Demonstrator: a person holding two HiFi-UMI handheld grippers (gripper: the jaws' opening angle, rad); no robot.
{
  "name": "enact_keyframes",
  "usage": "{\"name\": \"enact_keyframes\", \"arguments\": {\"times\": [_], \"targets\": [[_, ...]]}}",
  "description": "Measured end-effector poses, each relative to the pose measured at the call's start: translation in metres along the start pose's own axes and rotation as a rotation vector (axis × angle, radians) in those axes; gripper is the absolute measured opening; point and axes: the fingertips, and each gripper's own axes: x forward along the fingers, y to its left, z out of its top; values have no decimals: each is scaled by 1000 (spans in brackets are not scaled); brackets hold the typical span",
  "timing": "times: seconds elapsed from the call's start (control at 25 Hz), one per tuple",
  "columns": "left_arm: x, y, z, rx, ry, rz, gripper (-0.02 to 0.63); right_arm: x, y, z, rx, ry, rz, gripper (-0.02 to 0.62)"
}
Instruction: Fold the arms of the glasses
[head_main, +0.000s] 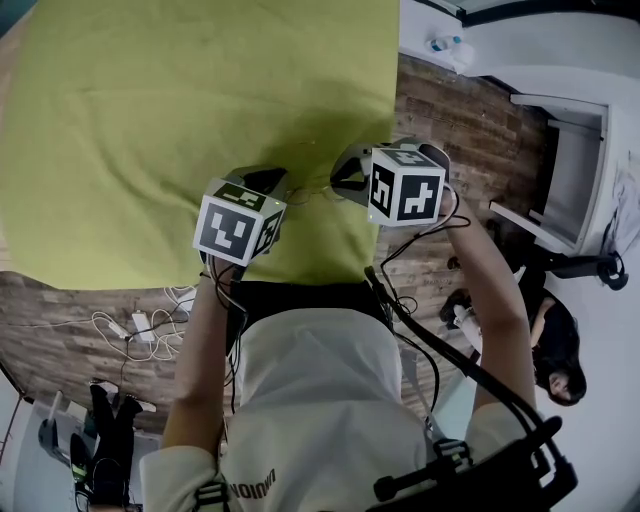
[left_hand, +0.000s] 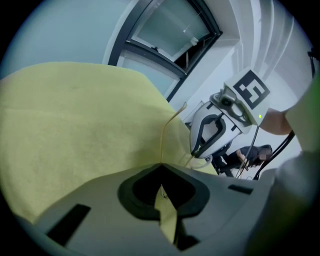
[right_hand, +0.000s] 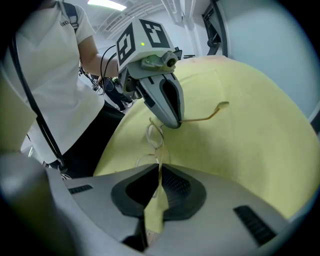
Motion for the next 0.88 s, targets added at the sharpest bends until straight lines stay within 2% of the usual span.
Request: {"name": "enact_keyframes", "arguments": {"times": [0.48,0.88], "targets": [[7,-11,-1,214,79,35,17,-1,-1,-1,14,2,5,35],[12,-18,-5,339,168,2,17,-1,-2,-2,24,-2,2,34]]}}
